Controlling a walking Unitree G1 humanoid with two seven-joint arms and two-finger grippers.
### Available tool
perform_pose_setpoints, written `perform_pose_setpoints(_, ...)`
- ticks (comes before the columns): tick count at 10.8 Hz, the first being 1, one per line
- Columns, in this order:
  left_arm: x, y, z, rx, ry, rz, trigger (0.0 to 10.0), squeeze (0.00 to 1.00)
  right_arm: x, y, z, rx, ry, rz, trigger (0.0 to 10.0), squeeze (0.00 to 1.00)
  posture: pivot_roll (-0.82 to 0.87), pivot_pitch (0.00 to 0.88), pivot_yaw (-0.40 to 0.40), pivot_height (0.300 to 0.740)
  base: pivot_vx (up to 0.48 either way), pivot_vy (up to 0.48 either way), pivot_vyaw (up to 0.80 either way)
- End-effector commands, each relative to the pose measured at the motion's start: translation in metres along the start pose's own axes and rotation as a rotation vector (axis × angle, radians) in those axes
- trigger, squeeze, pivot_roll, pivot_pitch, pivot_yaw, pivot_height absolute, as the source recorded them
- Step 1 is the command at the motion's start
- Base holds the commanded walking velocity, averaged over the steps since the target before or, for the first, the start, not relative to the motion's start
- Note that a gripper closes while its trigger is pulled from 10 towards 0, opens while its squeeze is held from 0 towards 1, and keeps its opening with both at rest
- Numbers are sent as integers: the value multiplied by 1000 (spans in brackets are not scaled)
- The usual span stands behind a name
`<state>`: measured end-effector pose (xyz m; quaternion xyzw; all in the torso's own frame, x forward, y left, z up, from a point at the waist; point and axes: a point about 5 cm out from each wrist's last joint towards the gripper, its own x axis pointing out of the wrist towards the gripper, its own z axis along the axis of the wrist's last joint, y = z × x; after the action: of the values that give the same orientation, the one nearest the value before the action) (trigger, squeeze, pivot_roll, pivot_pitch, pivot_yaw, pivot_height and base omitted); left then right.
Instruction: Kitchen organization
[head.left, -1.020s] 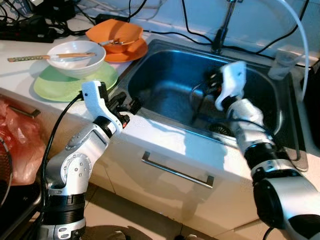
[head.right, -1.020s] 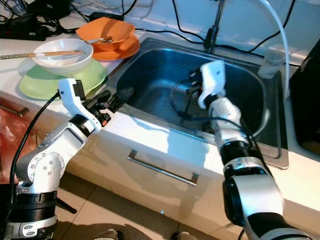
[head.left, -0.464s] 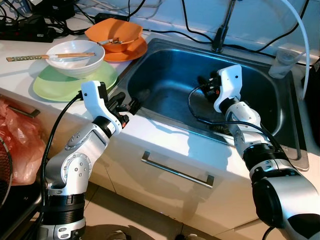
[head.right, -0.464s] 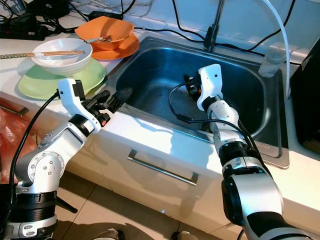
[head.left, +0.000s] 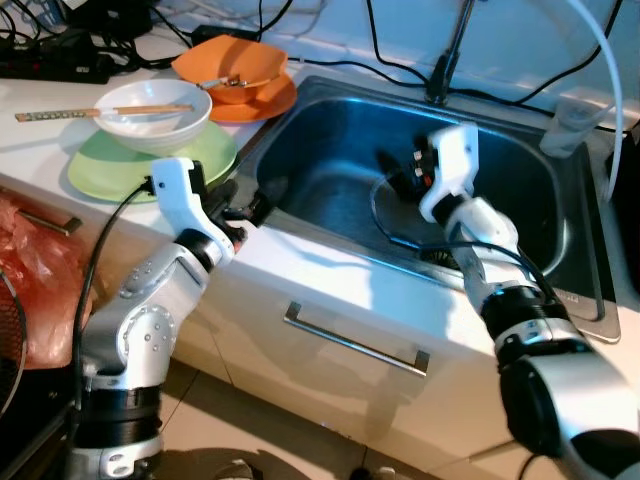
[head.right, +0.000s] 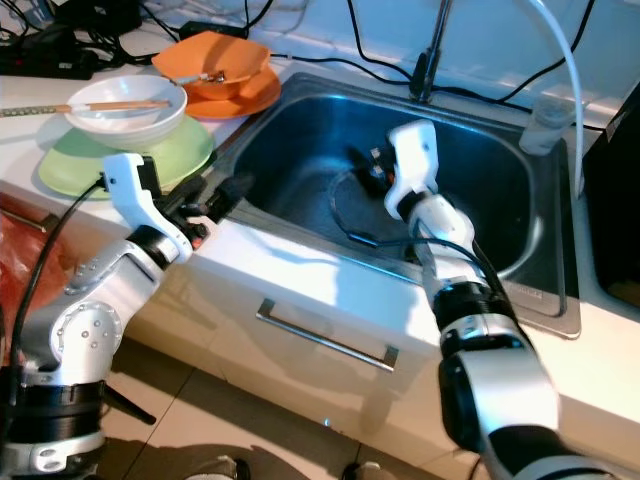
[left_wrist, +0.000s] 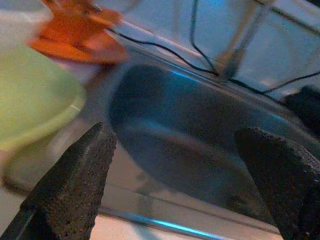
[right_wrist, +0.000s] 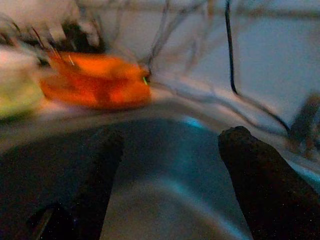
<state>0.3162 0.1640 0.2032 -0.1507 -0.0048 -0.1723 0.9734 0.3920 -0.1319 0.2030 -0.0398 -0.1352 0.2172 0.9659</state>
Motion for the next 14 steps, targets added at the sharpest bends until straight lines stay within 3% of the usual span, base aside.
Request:
perform_pose_setpoints(1, 2, 4, 11, 40, -44, 24, 10000, 1000, -3, -2, 4, 23, -38, -8, 10000, 1000, 100, 94, -34, 740, 0, 0, 0)
perform_pose_setpoints(2, 2, 16, 23, 95, -90, 78, 10000, 1000, -7, 4, 6, 52, -78, 10, 10000, 812, 97, 92, -34, 740, 0, 0, 0)
perform_pose_setpoints(3, 2, 21, 29, 125, -112, 106, 10000, 1000, -10, 8, 6, 59, -87, 17, 10000, 4, 95, 91, -33, 740, 0, 0, 0)
perform_pose_setpoints(5, 1, 40, 53, 232, -211, 250, 10000, 980, -18, 23, 5, 105, -98, 40, 10000, 0, 90, 87, -30, 740, 0, 0, 0)
perform_pose_setpoints(6, -1, 51, 64, 274, -258, 330, 10000, 729, -23, 31, 4, 117, -98, 52, 10000, 0, 89, 85, -29, 740, 0, 0, 0)
perform_pose_setpoints(7, -5, 57, 69, 260, -309, 369, 10000, 0, -27, 35, 2, 128, -87, 57, 10000, 0, 87, 85, -29, 740, 0, 0, 0)
perform_pose_setpoints(11, -29, 97, 73, 238, -404, 705, 10000, 0, -42, 44, -8, 157, -24, 67, 10000, 0, 79, 89, -40, 740, 0, 0, 0)
perform_pose_setpoints(14, -37, 123, 83, 235, -436, 808, 10000, 0, -49, 45, -9, 150, 4, 68, 10000, 0, 72, 93, -42, 740, 0, 0, 0)
